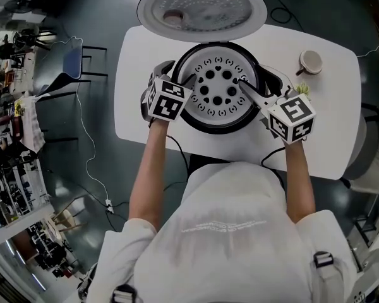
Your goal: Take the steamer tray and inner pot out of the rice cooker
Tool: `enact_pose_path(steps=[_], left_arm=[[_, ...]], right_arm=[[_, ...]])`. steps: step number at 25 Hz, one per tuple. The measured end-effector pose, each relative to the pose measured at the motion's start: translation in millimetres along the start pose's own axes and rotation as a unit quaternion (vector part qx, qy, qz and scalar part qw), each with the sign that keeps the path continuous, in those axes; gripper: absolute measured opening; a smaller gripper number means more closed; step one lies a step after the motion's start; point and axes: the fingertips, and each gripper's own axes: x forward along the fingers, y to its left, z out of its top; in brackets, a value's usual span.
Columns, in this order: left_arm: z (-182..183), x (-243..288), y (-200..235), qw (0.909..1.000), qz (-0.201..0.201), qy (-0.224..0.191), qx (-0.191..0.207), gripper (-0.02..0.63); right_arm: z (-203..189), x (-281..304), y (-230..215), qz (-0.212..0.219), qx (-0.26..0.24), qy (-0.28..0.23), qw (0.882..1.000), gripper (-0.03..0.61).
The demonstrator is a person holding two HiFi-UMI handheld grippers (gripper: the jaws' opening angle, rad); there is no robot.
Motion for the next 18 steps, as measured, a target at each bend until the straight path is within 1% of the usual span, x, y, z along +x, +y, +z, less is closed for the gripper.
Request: enact_pose_path(steps=[5, 9, 14, 18], left_arm=[[-0.7, 0.0, -0.5, 1.0000, -0.003, -0.001, 0.000, 0.302], [-0.7, -2.3, -2.2, 0.9998, 0.011, 0.003, 0.016, 0.302], [3.8, -5.7, -0.6, 0.9989, 0.019, 0.010, 0.042, 0.296], [4.3, -11.6, 1.8, 0.9984, 0.034, 0.001, 0.044, 0.296]], right_arm=[[-2.6, -0.7, -6.6, -0.003, 0.004, 0.003, 1.000, 0.256], [-5.5, -6.8, -15.9, -0.008, 0.012, 0.000, 1.000, 0.256], [-2.1, -7.5, -12.3, -0.005, 0.009, 0.002, 1.000, 0.255], [-4.7, -7.3, -8.1, 0.000, 0.003, 0.005, 1.000, 0.255]])
